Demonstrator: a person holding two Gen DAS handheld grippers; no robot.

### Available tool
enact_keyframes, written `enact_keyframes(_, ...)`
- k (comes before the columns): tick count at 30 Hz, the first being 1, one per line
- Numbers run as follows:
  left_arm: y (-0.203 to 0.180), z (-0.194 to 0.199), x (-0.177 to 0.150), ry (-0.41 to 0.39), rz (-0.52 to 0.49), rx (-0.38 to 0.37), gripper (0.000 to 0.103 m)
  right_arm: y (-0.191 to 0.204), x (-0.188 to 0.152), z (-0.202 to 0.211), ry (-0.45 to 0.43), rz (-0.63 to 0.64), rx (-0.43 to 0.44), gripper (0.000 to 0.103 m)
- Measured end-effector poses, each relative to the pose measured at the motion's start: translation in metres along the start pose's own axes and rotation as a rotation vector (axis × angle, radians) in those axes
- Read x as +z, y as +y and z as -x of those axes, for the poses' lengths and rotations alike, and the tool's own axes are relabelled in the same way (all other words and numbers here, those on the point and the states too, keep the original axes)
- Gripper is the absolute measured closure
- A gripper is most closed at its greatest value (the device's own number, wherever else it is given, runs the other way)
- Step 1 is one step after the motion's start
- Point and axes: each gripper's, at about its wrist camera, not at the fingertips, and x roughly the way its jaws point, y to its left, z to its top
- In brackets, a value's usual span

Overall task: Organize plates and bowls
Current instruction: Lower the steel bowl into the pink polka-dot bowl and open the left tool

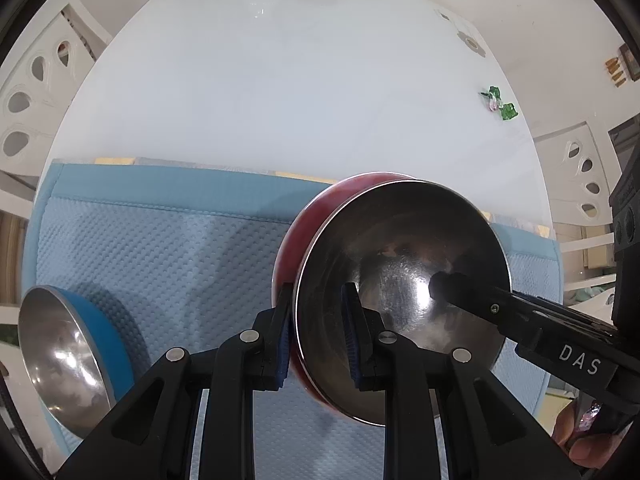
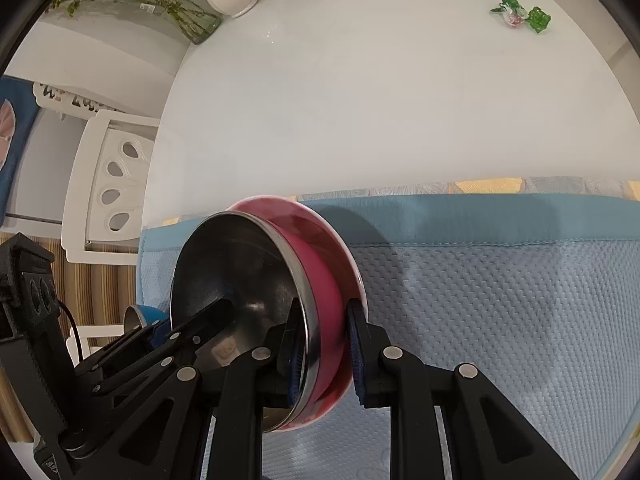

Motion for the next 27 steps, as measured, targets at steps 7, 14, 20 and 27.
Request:
enact_keyframes(7, -0.001, 0.002, -0.001, 0.001, -0.015, 0.01, 0.084, 0.0, -0.002, 0.007, -0.006, 0.0, 0.002, 0.085)
enact_keyframes(14, -0.003, 0.004, -0.003, 0.004, -0.02, 0.014, 0.083, -0.001, -0.004, 0.013, -0.014, -0.008, 0.007, 0.085)
enact_keyframes(20, -0.003, 0.008, -0.004, 0.008, -0.017, 0.018, 0.084, 0.0, -0.003, 0.015, -0.014, -0.009, 0.0, 0.085)
enact_keyframes(27, -0.004, 0.013, -0.007, 0.011, -0.02, 0.014, 0.083, 0.007, -0.007, 0.022, -0.015, 0.002, 0.001, 0.084)
